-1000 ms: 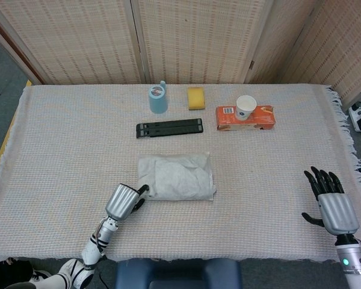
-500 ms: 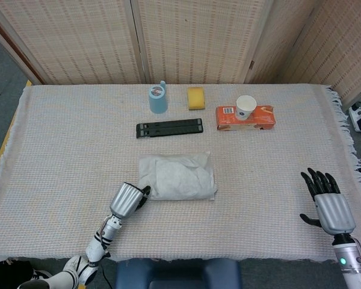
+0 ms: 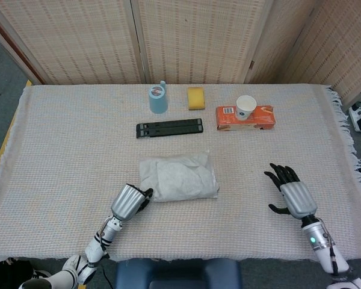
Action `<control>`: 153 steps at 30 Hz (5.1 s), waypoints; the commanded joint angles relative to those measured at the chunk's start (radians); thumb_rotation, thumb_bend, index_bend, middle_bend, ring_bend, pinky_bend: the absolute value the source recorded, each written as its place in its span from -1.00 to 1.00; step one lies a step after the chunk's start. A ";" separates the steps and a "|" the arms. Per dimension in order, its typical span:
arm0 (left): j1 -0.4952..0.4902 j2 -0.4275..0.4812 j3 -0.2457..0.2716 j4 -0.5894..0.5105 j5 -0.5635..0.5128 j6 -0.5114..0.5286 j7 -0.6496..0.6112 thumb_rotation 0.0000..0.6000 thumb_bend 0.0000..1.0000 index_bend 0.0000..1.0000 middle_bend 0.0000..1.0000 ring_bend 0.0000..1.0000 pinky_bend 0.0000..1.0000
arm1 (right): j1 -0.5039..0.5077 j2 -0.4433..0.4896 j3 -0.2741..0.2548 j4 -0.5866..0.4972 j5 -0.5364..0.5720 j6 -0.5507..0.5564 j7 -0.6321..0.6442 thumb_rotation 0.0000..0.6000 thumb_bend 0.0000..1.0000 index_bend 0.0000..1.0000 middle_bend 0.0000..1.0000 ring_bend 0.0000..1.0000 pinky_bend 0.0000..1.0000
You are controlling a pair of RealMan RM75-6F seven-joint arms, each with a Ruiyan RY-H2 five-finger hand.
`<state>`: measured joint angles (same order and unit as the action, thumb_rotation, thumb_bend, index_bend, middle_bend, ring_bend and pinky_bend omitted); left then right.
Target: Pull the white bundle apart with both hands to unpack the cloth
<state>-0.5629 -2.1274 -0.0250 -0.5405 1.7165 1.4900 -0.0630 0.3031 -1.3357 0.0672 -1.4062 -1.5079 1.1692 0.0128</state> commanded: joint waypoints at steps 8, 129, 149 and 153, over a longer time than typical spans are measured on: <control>-0.003 0.021 0.010 -0.038 -0.005 0.017 0.015 1.00 0.16 0.44 1.00 1.00 1.00 | 0.141 -0.211 0.052 0.183 0.001 -0.100 0.135 1.00 -0.52 -0.24 -1.00 -1.00 -1.00; 0.056 0.258 -0.168 0.101 -0.294 -0.052 -0.024 1.00 0.21 0.48 1.00 1.00 1.00 | 0.140 -0.148 0.189 0.484 0.230 -0.032 0.324 1.00 -0.19 0.43 -0.81 -1.00 -1.00; 0.101 0.648 -0.110 -0.724 -0.321 -0.199 0.182 1.00 -0.65 -0.79 -0.30 -0.46 -0.25 | 0.054 0.113 0.090 0.062 0.128 0.067 0.043 1.00 -0.89 -1.00 -1.00 -1.00 -1.00; 0.125 0.858 -0.088 -1.008 -0.431 -0.323 0.267 1.00 -0.59 -0.68 -0.62 -0.80 -0.55 | -0.011 0.201 0.057 -0.145 0.134 0.151 -0.180 1.00 -0.90 -1.00 -1.00 -1.00 -1.00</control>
<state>-0.4640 -1.4965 -0.1336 -1.2682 1.3902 1.2983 0.0887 0.3600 -1.2360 0.1604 -1.3675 -1.3693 1.2289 0.0257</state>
